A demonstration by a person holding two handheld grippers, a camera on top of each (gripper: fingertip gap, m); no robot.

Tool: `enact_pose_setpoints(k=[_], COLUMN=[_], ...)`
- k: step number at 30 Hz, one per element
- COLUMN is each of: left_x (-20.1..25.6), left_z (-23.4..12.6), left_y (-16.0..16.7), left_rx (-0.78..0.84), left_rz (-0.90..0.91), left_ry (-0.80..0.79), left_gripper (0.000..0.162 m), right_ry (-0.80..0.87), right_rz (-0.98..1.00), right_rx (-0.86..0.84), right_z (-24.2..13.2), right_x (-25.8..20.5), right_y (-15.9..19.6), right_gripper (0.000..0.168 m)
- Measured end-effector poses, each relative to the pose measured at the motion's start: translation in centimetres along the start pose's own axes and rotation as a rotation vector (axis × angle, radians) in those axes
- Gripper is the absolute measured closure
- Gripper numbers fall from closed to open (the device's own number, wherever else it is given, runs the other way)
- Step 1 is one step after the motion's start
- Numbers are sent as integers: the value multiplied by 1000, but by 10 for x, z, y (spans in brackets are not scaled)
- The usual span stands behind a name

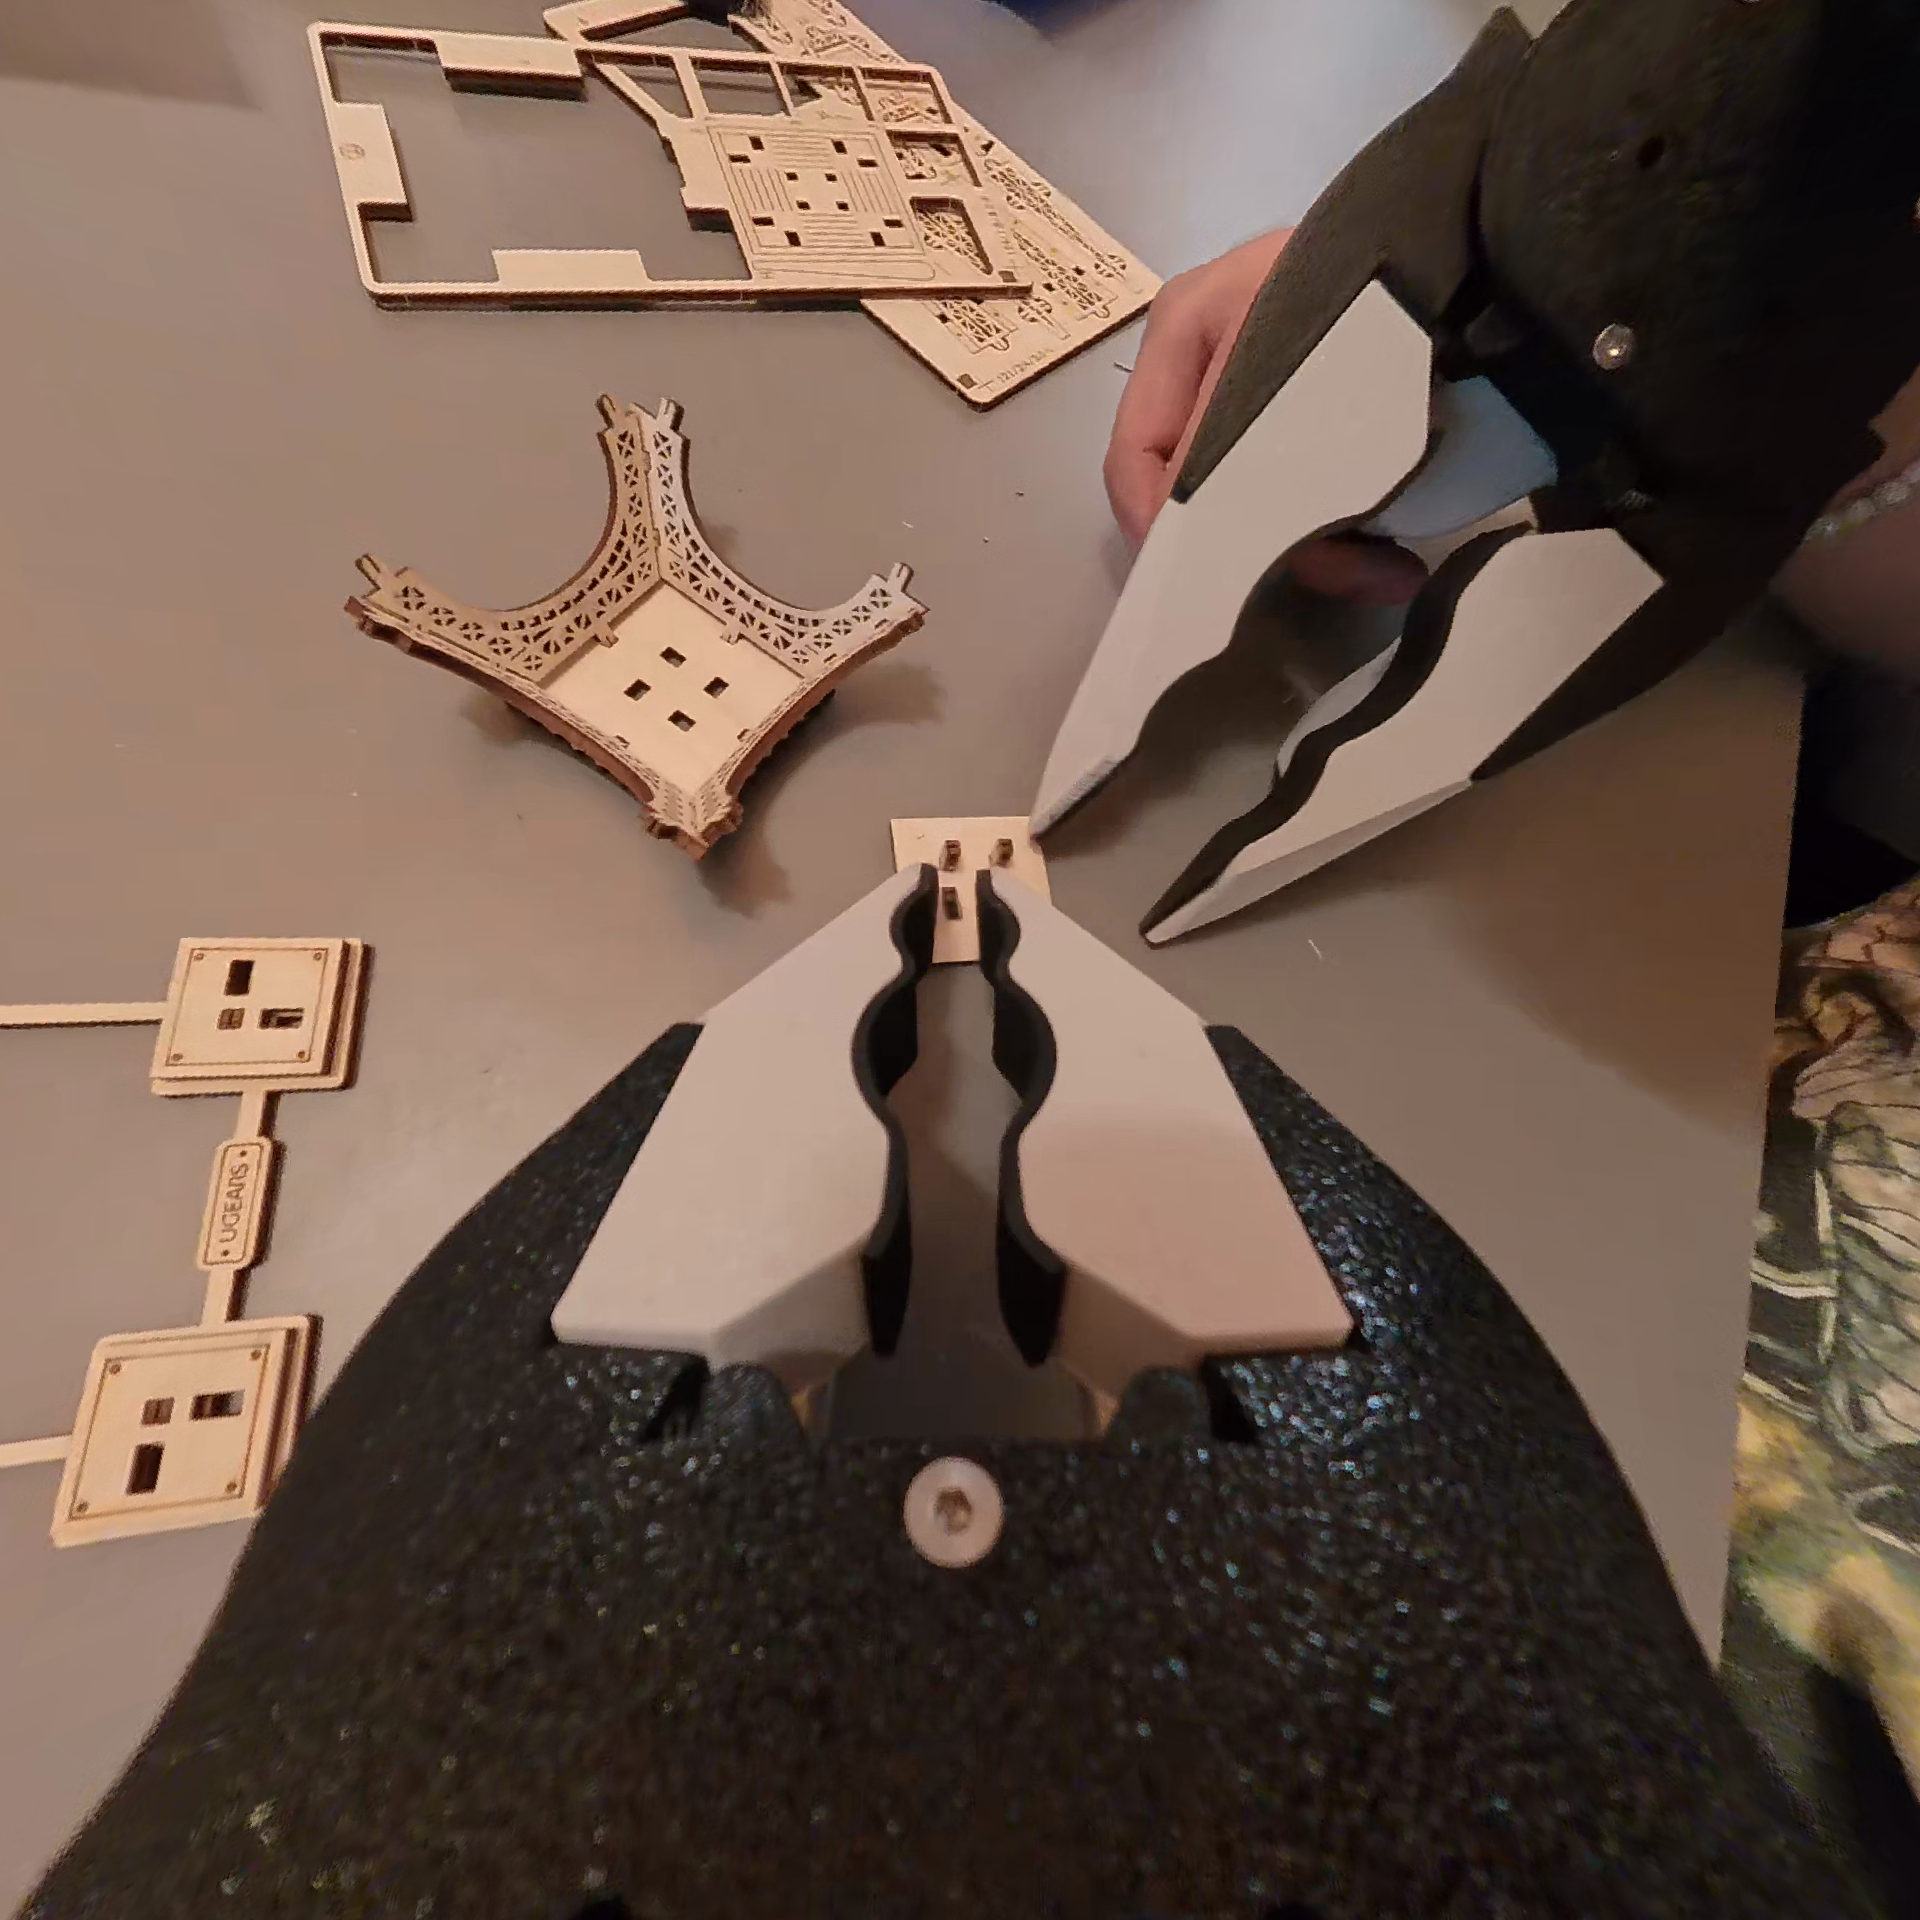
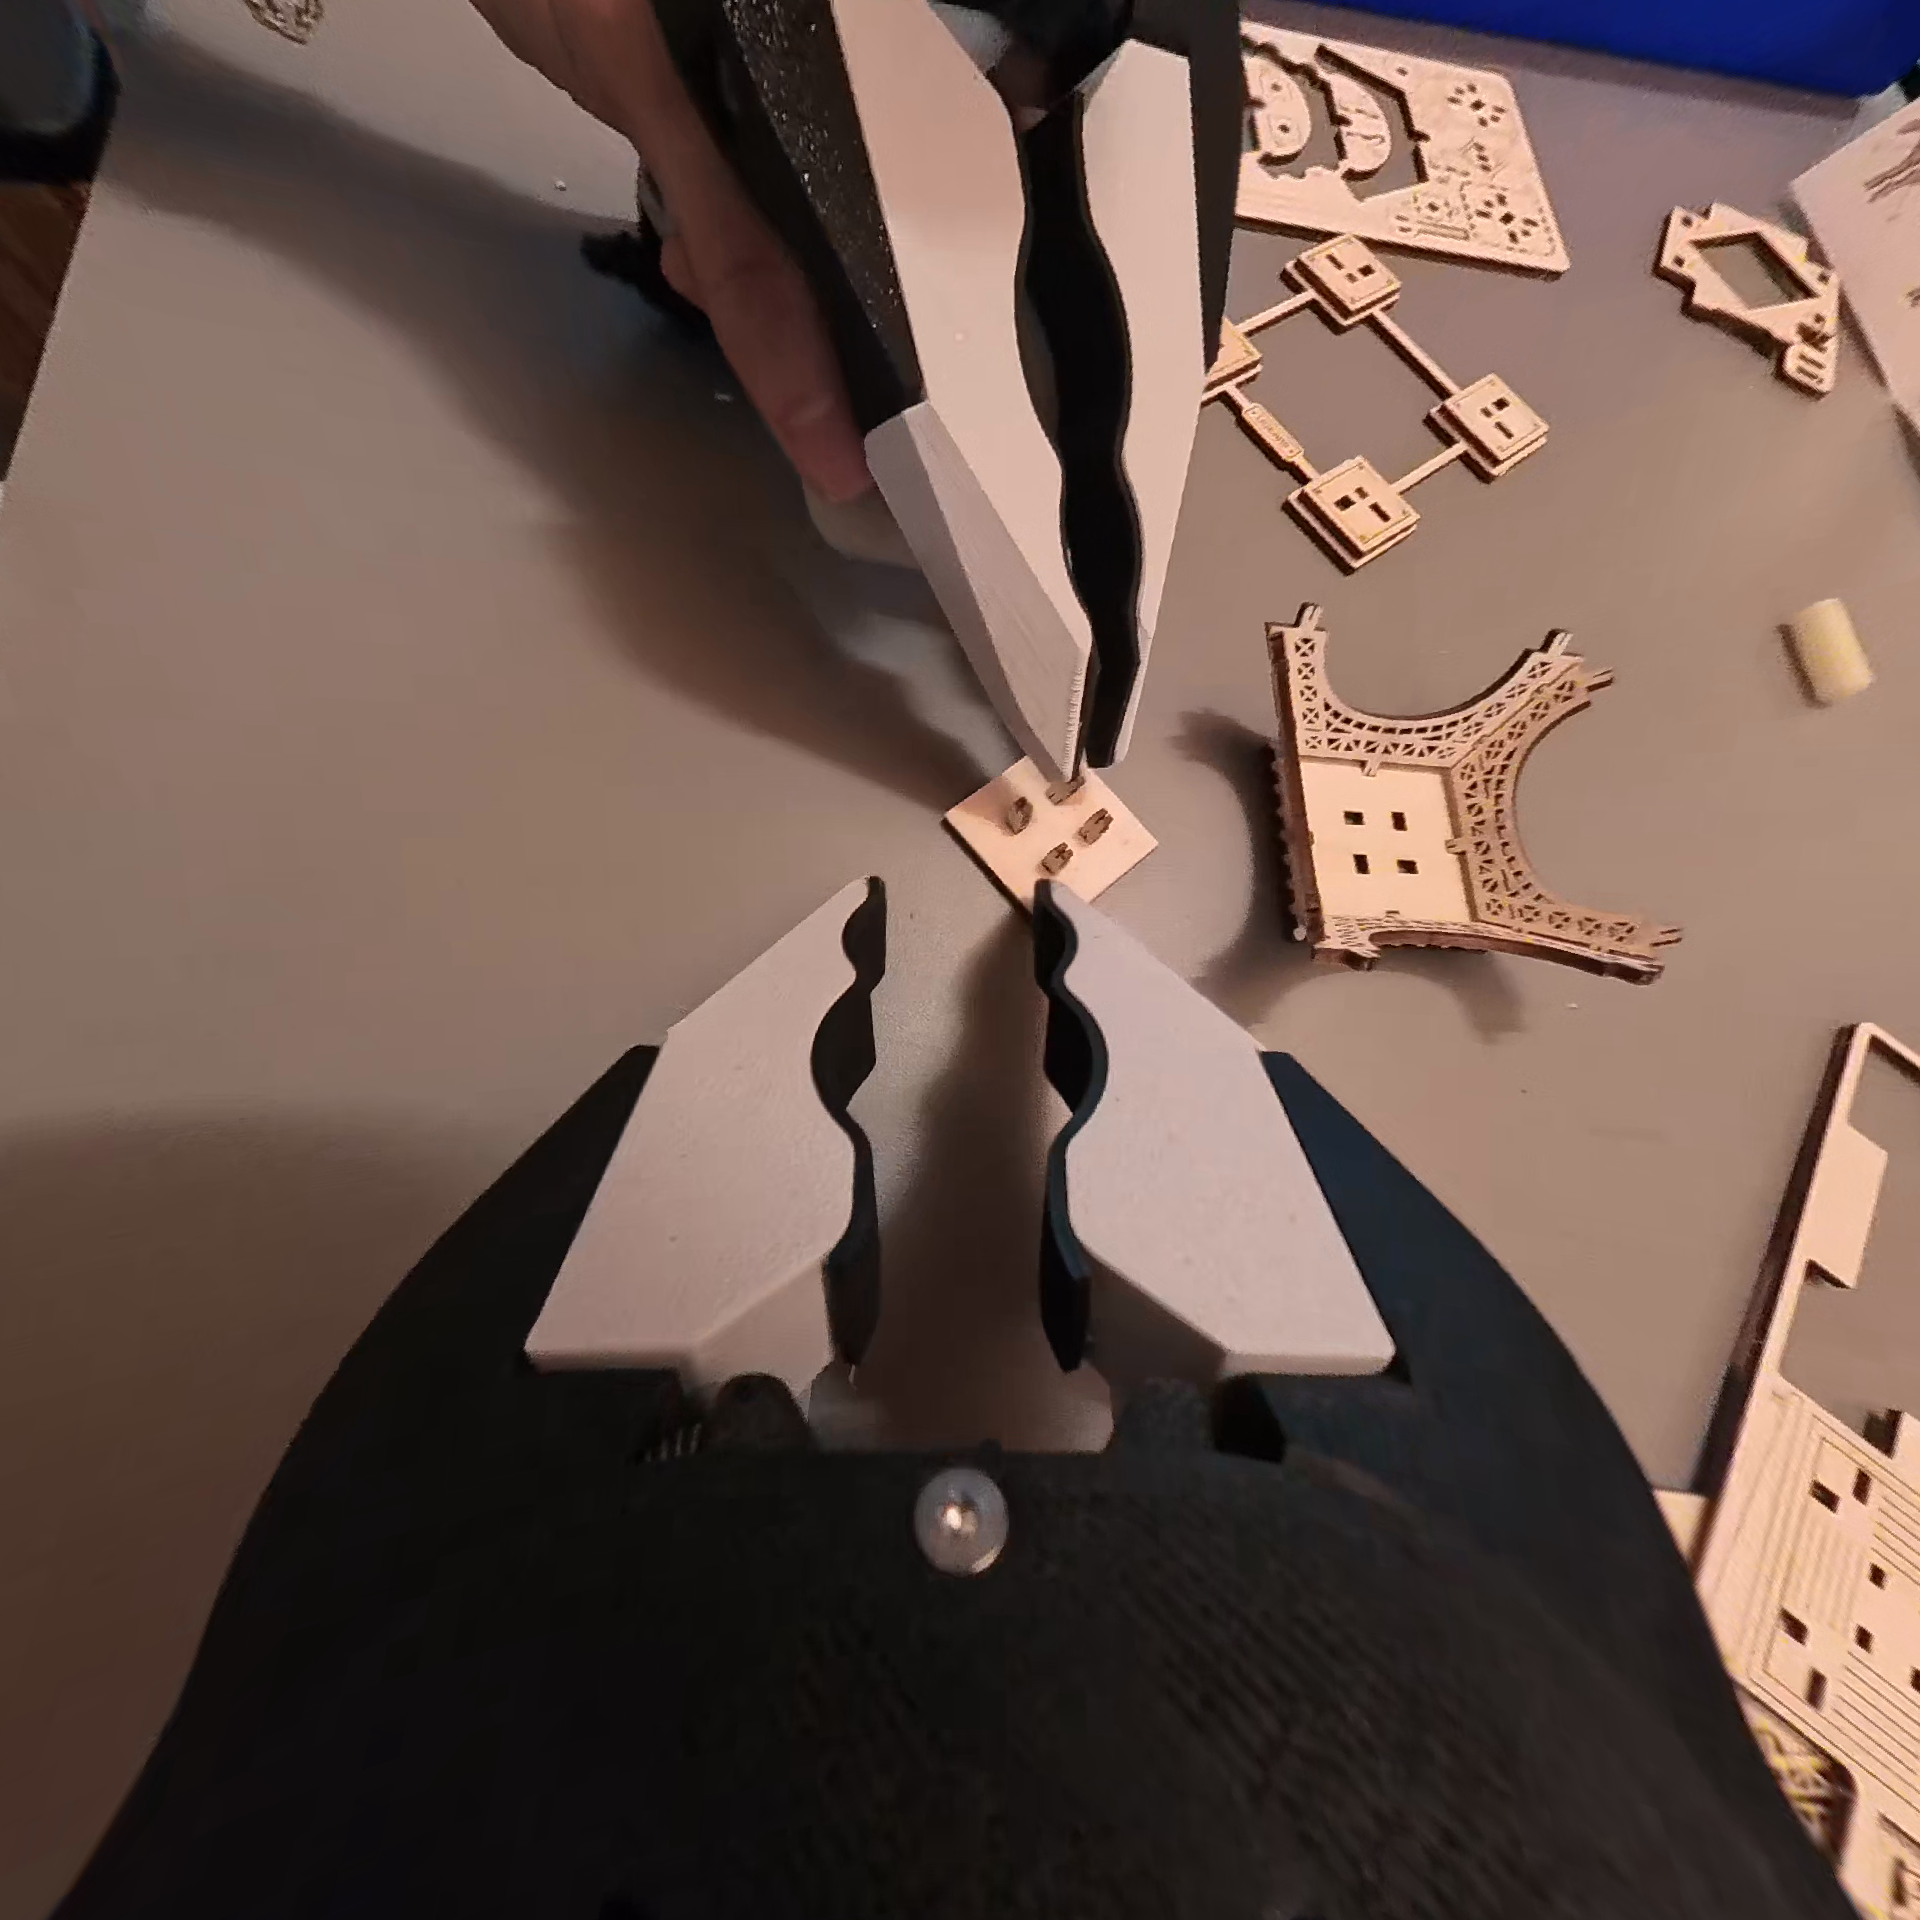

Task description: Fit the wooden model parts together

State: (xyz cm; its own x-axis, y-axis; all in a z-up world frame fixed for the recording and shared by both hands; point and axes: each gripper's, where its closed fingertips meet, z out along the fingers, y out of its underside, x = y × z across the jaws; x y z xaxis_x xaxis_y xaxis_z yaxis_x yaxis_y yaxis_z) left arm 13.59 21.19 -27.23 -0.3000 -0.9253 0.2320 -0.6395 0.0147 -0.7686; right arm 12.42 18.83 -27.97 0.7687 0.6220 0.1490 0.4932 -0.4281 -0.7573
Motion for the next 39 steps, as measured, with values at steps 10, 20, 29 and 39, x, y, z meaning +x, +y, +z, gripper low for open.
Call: enact_pose_setpoints(k=[10, 20, 29, 39], left_x=[-1, -4, -4, -3], left_z=[1, 2, 4, 4], left_y=[3, 4, 6, 7], left_rx=[-28, -40, -57, -64], left_rz=[32, 54, 55, 277], left_ry=[-2, -25, -21, -138], left_gripper=[157, 160, 161, 162], right_ry=[-1, -29, -34, -50], right_rz=[26, 95, 102, 122], right_rx=[-4, -11, -12, -16], right_z=[1, 2, 3, 4], right_x=[1, 5, 5, 6], right_y=[1, 2, 2, 2], right_gripper=[141, 133, 132, 132])
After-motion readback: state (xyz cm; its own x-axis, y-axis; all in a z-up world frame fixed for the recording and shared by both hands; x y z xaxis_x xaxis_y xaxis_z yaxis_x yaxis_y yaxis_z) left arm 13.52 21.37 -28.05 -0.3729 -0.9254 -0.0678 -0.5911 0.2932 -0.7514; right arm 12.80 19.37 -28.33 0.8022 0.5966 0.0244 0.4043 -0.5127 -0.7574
